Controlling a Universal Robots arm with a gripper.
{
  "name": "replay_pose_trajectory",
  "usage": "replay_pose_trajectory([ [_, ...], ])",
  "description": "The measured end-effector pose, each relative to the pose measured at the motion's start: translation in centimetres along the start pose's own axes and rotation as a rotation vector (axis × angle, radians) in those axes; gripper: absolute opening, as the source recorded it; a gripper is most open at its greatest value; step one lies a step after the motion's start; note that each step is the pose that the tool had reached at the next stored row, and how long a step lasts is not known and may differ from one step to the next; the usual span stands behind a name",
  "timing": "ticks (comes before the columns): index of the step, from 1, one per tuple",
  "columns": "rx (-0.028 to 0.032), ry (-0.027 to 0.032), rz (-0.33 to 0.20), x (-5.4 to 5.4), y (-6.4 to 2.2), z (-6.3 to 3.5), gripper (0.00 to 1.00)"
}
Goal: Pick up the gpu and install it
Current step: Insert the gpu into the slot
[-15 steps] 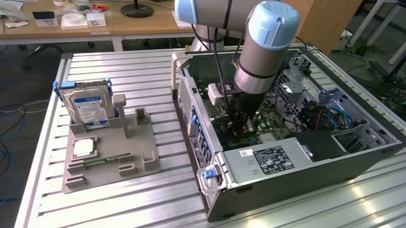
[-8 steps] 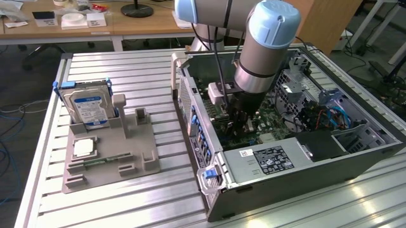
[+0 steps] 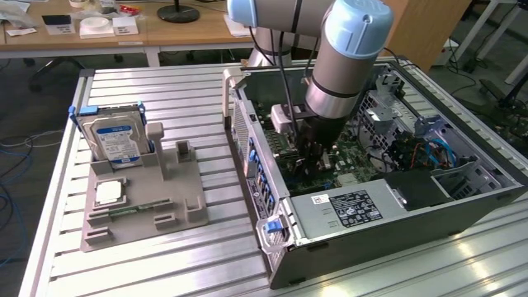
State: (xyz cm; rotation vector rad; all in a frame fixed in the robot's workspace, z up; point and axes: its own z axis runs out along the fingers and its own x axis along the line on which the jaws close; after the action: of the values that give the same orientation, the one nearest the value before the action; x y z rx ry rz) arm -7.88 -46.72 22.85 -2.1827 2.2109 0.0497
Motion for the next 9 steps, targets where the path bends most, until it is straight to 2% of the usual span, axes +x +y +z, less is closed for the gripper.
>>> replay_pose_trajectory([
  [9,0.0000,-0.0001,0.000,-0.01,0.00,-0.28,0.34],
])
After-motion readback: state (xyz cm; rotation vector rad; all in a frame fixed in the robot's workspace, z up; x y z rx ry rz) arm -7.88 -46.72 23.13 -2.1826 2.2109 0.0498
